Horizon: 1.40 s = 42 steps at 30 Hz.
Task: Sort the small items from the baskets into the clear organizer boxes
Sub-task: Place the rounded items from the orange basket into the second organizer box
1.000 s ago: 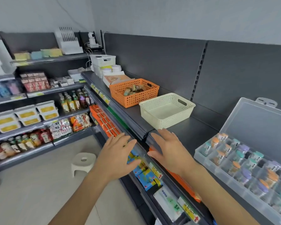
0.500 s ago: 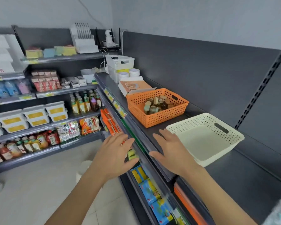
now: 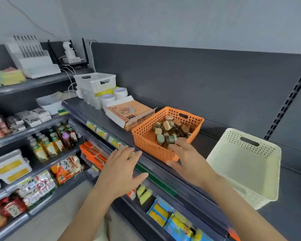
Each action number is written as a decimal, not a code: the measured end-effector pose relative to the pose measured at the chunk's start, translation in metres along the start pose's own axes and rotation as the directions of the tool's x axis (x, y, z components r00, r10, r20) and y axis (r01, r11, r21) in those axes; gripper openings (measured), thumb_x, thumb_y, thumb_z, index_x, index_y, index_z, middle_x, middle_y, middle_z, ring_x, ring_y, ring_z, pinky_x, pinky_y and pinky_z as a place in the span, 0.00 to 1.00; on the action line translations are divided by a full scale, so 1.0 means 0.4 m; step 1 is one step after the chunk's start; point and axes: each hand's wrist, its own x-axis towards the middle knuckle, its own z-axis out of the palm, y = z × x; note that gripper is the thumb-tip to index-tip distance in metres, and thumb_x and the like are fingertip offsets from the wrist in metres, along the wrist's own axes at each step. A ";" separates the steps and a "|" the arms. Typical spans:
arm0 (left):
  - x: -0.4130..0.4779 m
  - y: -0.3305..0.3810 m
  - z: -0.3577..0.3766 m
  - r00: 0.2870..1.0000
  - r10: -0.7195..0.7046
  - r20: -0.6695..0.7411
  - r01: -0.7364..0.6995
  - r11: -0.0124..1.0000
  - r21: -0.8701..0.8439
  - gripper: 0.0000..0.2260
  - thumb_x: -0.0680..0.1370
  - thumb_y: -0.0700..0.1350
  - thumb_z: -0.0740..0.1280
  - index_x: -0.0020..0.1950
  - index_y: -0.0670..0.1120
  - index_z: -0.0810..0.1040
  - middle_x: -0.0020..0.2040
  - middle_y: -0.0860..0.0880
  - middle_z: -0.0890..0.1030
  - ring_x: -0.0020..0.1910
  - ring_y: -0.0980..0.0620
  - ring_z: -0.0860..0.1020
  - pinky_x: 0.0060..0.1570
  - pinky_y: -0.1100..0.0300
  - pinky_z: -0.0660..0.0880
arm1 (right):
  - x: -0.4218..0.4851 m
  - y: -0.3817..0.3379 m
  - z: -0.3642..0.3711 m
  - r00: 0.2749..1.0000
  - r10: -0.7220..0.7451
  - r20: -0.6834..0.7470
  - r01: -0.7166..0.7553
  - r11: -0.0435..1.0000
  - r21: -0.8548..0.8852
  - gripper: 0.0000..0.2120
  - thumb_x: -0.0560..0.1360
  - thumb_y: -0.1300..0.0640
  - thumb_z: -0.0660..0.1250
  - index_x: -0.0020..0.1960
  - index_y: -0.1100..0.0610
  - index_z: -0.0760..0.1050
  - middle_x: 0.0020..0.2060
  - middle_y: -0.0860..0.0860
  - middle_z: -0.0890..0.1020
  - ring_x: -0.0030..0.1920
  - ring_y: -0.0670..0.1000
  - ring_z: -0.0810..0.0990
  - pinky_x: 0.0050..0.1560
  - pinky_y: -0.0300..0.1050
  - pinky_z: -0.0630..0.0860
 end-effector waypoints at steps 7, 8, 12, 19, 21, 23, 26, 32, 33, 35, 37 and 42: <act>0.136 -0.064 0.012 0.990 0.130 -0.058 -0.133 0.989 -0.057 0.35 0.73 0.68 0.50 0.71 0.48 0.69 0.69 0.48 0.71 0.70 0.47 0.66 0.68 0.49 0.63 | 0.076 -0.010 -0.004 0.992 0.123 -0.028 -0.123 0.992 -0.015 0.21 0.79 0.49 0.61 0.69 0.56 0.68 0.70 0.54 0.67 0.69 0.54 0.66 0.66 0.43 0.66; 0.157 -0.070 0.015 0.988 0.140 -0.072 -0.144 0.988 -0.059 0.34 0.73 0.68 0.52 0.70 0.47 0.70 0.67 0.48 0.73 0.68 0.47 0.68 0.67 0.49 0.65 | 0.088 -0.003 -0.003 0.991 0.129 -0.035 -0.130 0.991 -0.023 0.21 0.79 0.49 0.60 0.70 0.56 0.67 0.69 0.54 0.67 0.68 0.54 0.67 0.64 0.41 0.66; 0.222 -0.076 0.017 0.980 0.170 -0.101 -0.176 0.983 -0.057 0.34 0.72 0.67 0.51 0.70 0.48 0.70 0.68 0.48 0.72 0.68 0.48 0.69 0.66 0.50 0.65 | 0.146 0.036 0.003 0.987 0.153 -0.045 -0.153 0.988 -0.018 0.21 0.80 0.49 0.59 0.70 0.56 0.67 0.69 0.53 0.67 0.67 0.54 0.68 0.63 0.41 0.67; 0.373 -0.084 0.032 0.976 0.200 -0.080 -0.207 0.974 -0.096 0.31 0.75 0.65 0.58 0.74 0.51 0.63 0.73 0.51 0.65 0.73 0.49 0.59 0.71 0.52 0.58 | 0.260 0.113 0.016 0.989 0.134 -0.059 -0.135 0.991 -0.012 0.23 0.77 0.51 0.64 0.70 0.56 0.68 0.68 0.52 0.69 0.66 0.53 0.69 0.61 0.43 0.71; 0.404 -0.081 0.044 0.975 0.209 -0.069 -0.216 0.970 -0.114 0.30 0.75 0.64 0.60 0.74 0.51 0.63 0.73 0.51 0.64 0.73 0.50 0.60 0.71 0.52 0.59 | 0.286 0.137 0.028 0.991 0.128 -0.040 -0.129 0.991 -0.029 0.24 0.76 0.52 0.66 0.70 0.56 0.67 0.69 0.53 0.68 0.68 0.53 0.68 0.63 0.44 0.71; 0.430 -0.083 0.057 0.974 0.220 -0.045 -0.224 0.967 -0.122 0.30 0.75 0.65 0.59 0.74 0.52 0.62 0.74 0.52 0.63 0.73 0.52 0.60 0.71 0.54 0.60 | 0.304 0.153 0.045 0.992 0.127 0.015 -0.126 0.991 -0.054 0.25 0.75 0.52 0.68 0.69 0.57 0.68 0.69 0.54 0.68 0.68 0.55 0.68 0.64 0.47 0.72; 0.468 -0.085 0.068 0.971 0.234 -0.048 -0.239 0.962 -0.130 0.30 0.76 0.64 0.59 0.74 0.52 0.62 0.74 0.53 0.63 0.73 0.54 0.59 0.70 0.56 0.60 | 0.327 0.172 0.065 0.987 0.126 0.098 -0.115 0.987 -0.110 0.24 0.73 0.53 0.69 0.67 0.57 0.69 0.65 0.54 0.72 0.64 0.57 0.72 0.59 0.54 0.75; 0.525 -0.092 0.094 0.957 0.287 -0.047 -0.290 0.941 -0.172 0.30 0.76 0.63 0.60 0.74 0.52 0.63 0.73 0.54 0.63 0.72 0.54 0.61 0.69 0.57 0.61 | 0.355 0.191 0.084 0.972 0.105 0.212 -0.071 0.984 -0.163 0.20 0.72 0.60 0.67 0.64 0.57 0.71 0.59 0.54 0.76 0.59 0.55 0.75 0.56 0.50 0.76; 0.535 -0.095 0.098 0.954 0.297 -0.044 -0.300 0.937 -0.178 0.30 0.76 0.63 0.60 0.74 0.52 0.63 0.73 0.54 0.63 0.72 0.54 0.61 0.68 0.57 0.61 | 0.359 0.192 0.089 0.968 0.112 0.226 -0.076 0.983 -0.165 0.18 0.72 0.61 0.67 0.61 0.57 0.73 0.57 0.54 0.77 0.57 0.55 0.76 0.53 0.51 0.76; 0.555 -0.100 0.103 0.946 0.320 -0.043 -0.323 0.927 -0.190 0.30 0.75 0.63 0.61 0.74 0.53 0.62 0.73 0.54 0.63 0.72 0.55 0.60 0.68 0.58 0.61 | 0.366 0.193 0.095 0.956 0.143 0.255 -0.103 0.981 -0.166 0.13 0.72 0.63 0.65 0.56 0.57 0.74 0.52 0.54 0.78 0.52 0.55 0.77 0.49 0.51 0.77; 0.576 -0.100 0.104 0.938 0.344 -0.038 -0.344 0.916 -0.207 0.30 0.76 0.63 0.61 0.75 0.53 0.61 0.74 0.54 0.61 0.73 0.55 0.59 0.68 0.58 0.61 | 0.368 0.194 0.096 0.945 0.175 0.274 -0.130 0.976 -0.175 0.11 0.72 0.63 0.64 0.54 0.58 0.75 0.50 0.54 0.77 0.49 0.55 0.76 0.47 0.50 0.77; 0.631 -0.096 0.109 0.920 0.389 -0.045 -0.389 0.896 -0.214 0.29 0.77 0.58 0.62 0.75 0.53 0.59 0.75 0.54 0.60 0.73 0.55 0.59 0.69 0.58 0.61 | 0.380 0.193 0.072 0.952 0.249 0.176 -0.232 0.966 -0.111 0.16 0.73 0.59 0.65 0.61 0.57 0.72 0.53 0.53 0.71 0.51 0.54 0.75 0.50 0.49 0.76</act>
